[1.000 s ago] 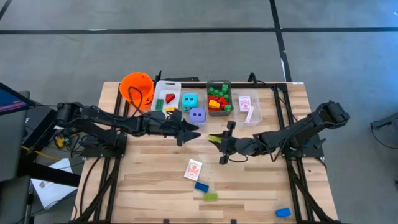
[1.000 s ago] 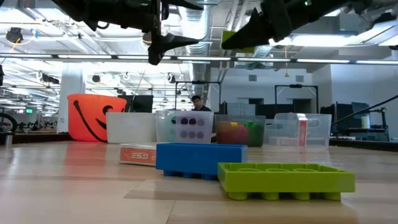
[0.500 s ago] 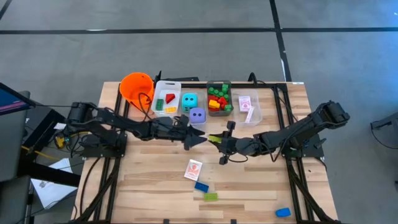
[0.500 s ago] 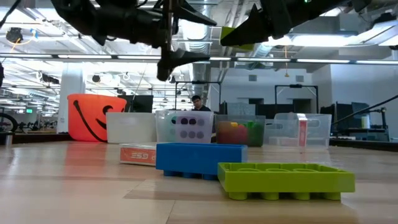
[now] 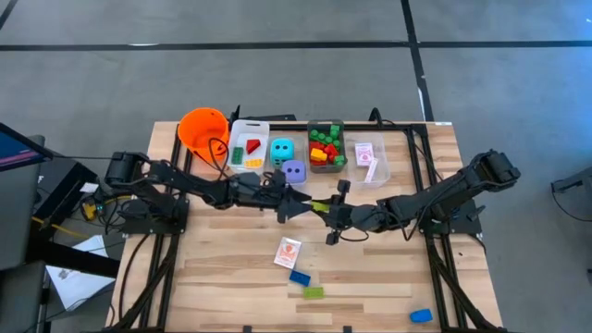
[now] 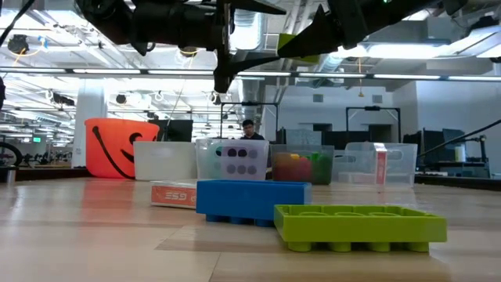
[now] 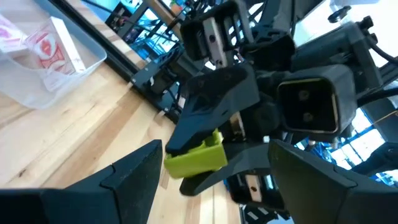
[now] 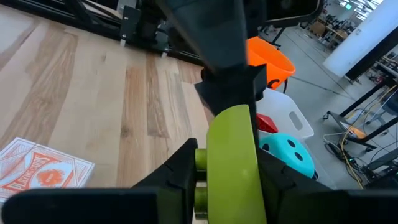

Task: Pick & Place Toys
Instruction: Put the small top light green game piece into the white bin

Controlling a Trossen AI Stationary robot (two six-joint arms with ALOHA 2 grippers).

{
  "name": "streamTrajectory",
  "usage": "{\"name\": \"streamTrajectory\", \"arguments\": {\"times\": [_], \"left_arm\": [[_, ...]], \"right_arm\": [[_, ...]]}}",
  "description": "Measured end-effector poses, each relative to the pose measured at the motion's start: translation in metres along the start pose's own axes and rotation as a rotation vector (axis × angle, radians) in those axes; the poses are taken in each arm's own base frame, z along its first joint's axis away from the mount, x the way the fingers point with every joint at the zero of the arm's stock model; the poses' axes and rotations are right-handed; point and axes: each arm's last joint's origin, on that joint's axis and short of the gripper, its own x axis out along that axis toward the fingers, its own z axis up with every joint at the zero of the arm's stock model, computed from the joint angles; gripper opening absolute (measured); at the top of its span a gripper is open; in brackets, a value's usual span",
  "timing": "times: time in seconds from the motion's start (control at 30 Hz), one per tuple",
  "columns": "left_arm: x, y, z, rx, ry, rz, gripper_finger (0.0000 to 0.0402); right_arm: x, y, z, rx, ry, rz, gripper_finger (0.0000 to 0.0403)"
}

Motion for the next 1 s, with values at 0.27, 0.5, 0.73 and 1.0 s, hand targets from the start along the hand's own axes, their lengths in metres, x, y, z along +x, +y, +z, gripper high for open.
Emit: {"name": "streamTrajectory", "arguments": {"times": [0.27,0.5,0.73,1.0], "left_arm": [[-0.0001,-0.0035,-0.0039,-0.002,0.011,-0.007,0.0285],[-0.0001,-0.0031,-0.0037,-0.002,-0.002,0.006,0.0285],[-0.0001,-0.0035,-0.0042,-0.002,-0.002,0.007,0.0285],[0.0006,-0.0048,-0.0074,-0.002,0.003,0.003,0.0285]], "right_arm": [[-0.0001,-0.0004,0.0017,0.009,-0.015,-0.001,0.0093],[-0.0009,0.0010,0.0027,0.001,-0.026,0.018,0.0093],[-0.0043,0.0048,0.0082,-0.001,-0.077,0.049,0.0093],[-0.0018,0.0014,0.0076,0.018,-0.072,0.035,0.0093]]}}
